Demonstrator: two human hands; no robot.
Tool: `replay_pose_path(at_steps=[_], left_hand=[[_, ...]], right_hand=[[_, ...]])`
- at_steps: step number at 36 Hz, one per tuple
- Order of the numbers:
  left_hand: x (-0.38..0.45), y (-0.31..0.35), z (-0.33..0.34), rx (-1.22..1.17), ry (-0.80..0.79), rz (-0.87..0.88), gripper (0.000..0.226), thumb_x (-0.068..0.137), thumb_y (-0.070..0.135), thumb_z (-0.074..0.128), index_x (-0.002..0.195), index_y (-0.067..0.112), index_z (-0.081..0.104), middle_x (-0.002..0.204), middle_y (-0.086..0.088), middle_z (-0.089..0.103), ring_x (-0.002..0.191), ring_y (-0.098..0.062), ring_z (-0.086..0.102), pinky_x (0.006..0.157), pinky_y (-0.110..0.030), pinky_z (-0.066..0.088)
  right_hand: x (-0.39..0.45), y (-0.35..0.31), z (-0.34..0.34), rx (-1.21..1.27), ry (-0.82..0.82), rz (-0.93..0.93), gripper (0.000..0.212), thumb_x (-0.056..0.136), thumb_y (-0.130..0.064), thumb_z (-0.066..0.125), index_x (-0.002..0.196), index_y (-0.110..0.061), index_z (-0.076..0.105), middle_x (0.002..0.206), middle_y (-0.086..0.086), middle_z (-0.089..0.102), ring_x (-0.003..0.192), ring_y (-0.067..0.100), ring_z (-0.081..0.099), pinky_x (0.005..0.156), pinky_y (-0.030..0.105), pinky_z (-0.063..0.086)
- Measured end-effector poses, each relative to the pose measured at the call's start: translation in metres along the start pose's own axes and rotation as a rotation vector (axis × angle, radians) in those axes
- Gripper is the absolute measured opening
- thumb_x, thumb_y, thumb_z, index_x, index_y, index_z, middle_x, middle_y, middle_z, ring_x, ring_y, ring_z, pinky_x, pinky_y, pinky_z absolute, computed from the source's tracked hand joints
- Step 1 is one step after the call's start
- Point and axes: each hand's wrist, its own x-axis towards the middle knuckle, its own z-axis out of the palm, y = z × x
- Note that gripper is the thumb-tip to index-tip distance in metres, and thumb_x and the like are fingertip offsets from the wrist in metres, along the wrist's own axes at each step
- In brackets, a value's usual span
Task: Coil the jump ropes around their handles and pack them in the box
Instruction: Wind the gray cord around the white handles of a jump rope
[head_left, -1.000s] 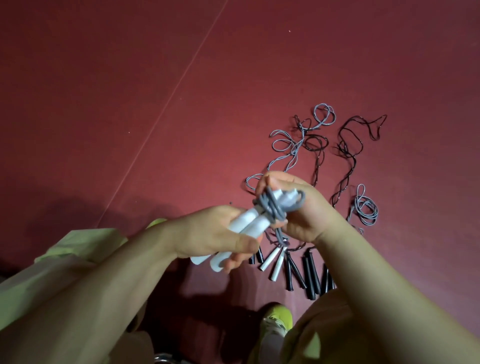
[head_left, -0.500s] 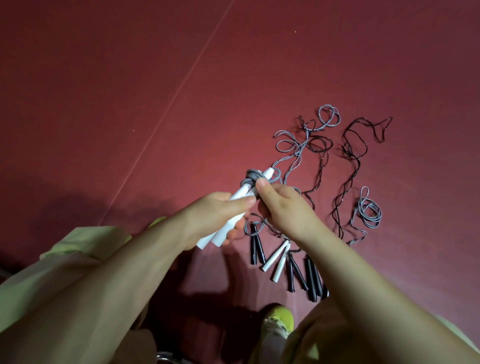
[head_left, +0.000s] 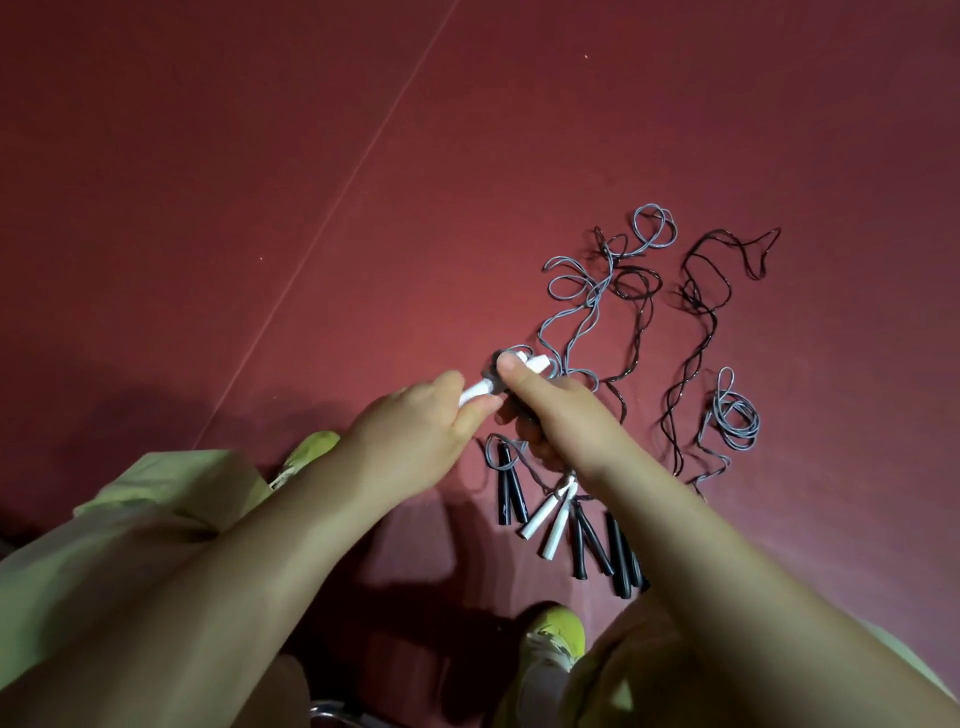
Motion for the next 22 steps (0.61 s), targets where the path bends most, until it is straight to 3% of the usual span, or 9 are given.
replay_pose_path(at_steps=[2,5,8,12,14,16,18,22], left_hand=[[-0.001,-0.001,0.002,0.046,0.018,0.049,0.035,0.094,0.05,0.04,0.089,0.015,0.041,0.098,-0.016,0.062,0.097,-0.039,0.055,0.073,-0.042,0.041],[-0.002,-0.003,0.003,0.055,-0.012,0.068,0.033,0.093,0.049,0.045,0.093,0.016,0.039,0.102,-0.013,0.059,0.101,-0.037,0.054,0.075,-0.039,0.04],[-0.002,0.0,-0.002,0.005,-0.115,0.037,0.031,0.089,0.048,0.052,0.094,0.02,0.038,0.099,-0.003,0.053,0.1,-0.03,0.053,0.076,-0.037,0.039],[0.003,0.003,-0.013,-0.37,-0.264,-0.075,0.044,0.07,0.055,0.063,0.093,0.019,0.054,0.084,0.003,0.059,0.074,-0.016,0.055,0.07,-0.031,0.043],[0.003,0.005,-0.018,-0.681,-0.349,-0.116,0.045,0.062,0.053,0.061,0.084,0.013,0.058,0.077,-0.005,0.061,0.066,-0.016,0.053,0.065,-0.029,0.04],[0.004,0.002,-0.021,-1.047,-0.501,-0.199,0.048,0.067,0.056,0.058,0.078,0.011,0.068,0.074,-0.013,0.066,0.061,-0.022,0.059,0.067,-0.035,0.039],[0.005,-0.003,-0.021,-1.273,-0.735,-0.207,0.063,0.071,0.067,0.043,0.078,0.014,0.076,0.074,-0.016,0.07,0.06,-0.027,0.066,0.069,-0.037,0.045],[0.003,-0.007,-0.006,-1.667,-1.241,-0.027,0.083,0.08,0.069,0.051,0.116,-0.004,0.061,0.093,-0.021,0.07,0.082,-0.032,0.069,0.08,-0.044,0.053]], right_hand=[[0.0,0.0,0.002,0.034,0.01,0.01,0.052,0.089,-0.057,0.052,0.056,-0.018,0.059,0.043,-0.005,0.036,0.035,0.009,0.027,0.039,0.019,0.022],[0.002,0.0,0.004,0.096,0.019,0.015,0.062,0.091,-0.048,0.051,0.036,-0.02,0.05,0.039,-0.007,0.031,0.035,0.01,0.023,0.04,0.021,0.019],[0.003,-0.002,0.004,0.086,0.068,-0.005,0.046,0.089,-0.048,0.053,0.054,-0.018,0.055,0.037,-0.009,0.034,0.033,0.009,0.027,0.044,0.023,0.021],[0.006,-0.002,0.0,0.198,0.08,-0.161,0.041,0.076,-0.044,0.05,0.043,-0.02,0.047,0.043,-0.005,0.027,0.041,0.013,0.019,0.045,0.025,0.015],[0.005,-0.004,-0.002,0.279,0.037,-0.243,0.029,0.074,-0.039,0.051,0.058,-0.017,0.043,0.049,-0.003,0.023,0.045,0.012,0.016,0.045,0.023,0.013],[0.005,-0.003,-0.004,0.369,-0.02,-0.286,0.037,0.066,-0.043,0.056,0.078,-0.01,0.045,0.053,-0.001,0.024,0.049,0.012,0.018,0.048,0.026,0.011],[0.007,-0.001,-0.005,0.446,-0.077,-0.298,0.041,0.06,-0.048,0.055,0.078,-0.012,0.045,0.054,0.0,0.029,0.049,0.013,0.022,0.05,0.03,0.013],[0.005,-0.001,-0.007,0.536,-0.205,-0.421,0.034,0.061,-0.043,0.059,0.078,-0.017,0.045,0.053,-0.008,0.037,0.043,0.005,0.031,0.042,0.019,0.024]])
